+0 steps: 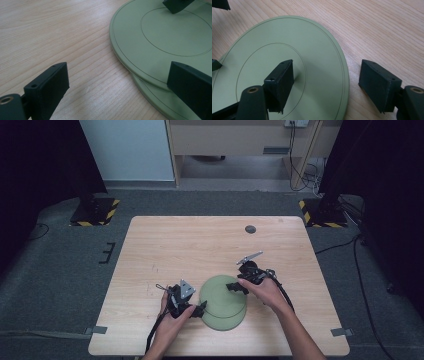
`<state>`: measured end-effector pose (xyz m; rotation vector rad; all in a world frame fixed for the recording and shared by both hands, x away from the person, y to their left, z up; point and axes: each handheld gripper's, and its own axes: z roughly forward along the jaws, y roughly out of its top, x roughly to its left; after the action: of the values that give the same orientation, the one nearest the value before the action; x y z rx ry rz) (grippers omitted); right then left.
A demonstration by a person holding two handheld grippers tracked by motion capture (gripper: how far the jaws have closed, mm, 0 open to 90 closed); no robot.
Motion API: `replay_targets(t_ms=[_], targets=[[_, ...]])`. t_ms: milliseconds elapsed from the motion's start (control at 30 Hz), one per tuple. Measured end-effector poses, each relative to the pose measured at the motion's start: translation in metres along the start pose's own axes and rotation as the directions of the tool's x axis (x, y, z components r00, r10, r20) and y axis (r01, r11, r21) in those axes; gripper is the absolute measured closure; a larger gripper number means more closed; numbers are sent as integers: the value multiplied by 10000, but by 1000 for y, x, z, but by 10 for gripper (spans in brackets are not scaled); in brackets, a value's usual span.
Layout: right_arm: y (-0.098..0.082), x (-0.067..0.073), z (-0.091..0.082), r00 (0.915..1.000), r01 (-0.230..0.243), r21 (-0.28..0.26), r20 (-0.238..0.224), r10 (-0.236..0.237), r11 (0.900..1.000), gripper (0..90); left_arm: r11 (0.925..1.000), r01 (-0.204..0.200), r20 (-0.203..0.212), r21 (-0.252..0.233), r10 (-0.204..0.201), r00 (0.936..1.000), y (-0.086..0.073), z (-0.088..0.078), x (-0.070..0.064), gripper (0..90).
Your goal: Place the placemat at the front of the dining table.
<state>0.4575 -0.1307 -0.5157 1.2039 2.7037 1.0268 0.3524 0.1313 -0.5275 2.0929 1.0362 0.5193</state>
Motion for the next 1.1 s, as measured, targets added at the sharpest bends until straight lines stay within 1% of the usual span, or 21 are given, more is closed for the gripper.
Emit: replay_targets(t_ms=[200,367,433,500,533,600,700,767,833,967,1100], targets=[[-2,2,1,9992,-51,-180,-400,44,9998,339,10000,13,-3,14,-13,10000,0,0,0,31],[-4,-2,1,9972,-386,-465,-663,354,9982,386,10000,0,-29,27,0,10000,0,0,0,30],[-5,-3,1,9965,-454,-484,-726,418,9978,401,10000,-8,-48,34,8,10000,0,0,0,28],[-4,-4,-1,9962,-477,-350,-742,450,9982,422,10000,9,-48,31,-9,10000,0,0,0,25],[-3,-4,-1,9962,-513,-290,-719,491,9983,434,10000,7,-43,35,-7,10000,0,0,0,23],[-3,-4,-3,9969,-506,-349,-625,484,9981,467,10000,14,-64,32,-13,10000,0,1,0,18],[-2,-4,-9,9964,-638,-647,-606,599,9959,519,10000,5,-89,40,-4,10000,0,1,0,10],[0,-4,-15,9953,-701,-953,-729,632,9930,546,10000,-17,-126,38,18,9999,0,1,0,9],[1,-3,-19,9947,-683,-1137,-846,588,9912,568,10000,-34,-160,32,35,9999,0,1,-1,6],[3,-2,-25,9936,-663,-1289,-993,536,9894,606,10000,-65,-197,60,66,9998,0,1,-1,3],[3,-1,-26,9931,-603,-1390,-1078,454,9885,641,10000,-73,-208,64,75,9998,0,1,-1,1]])
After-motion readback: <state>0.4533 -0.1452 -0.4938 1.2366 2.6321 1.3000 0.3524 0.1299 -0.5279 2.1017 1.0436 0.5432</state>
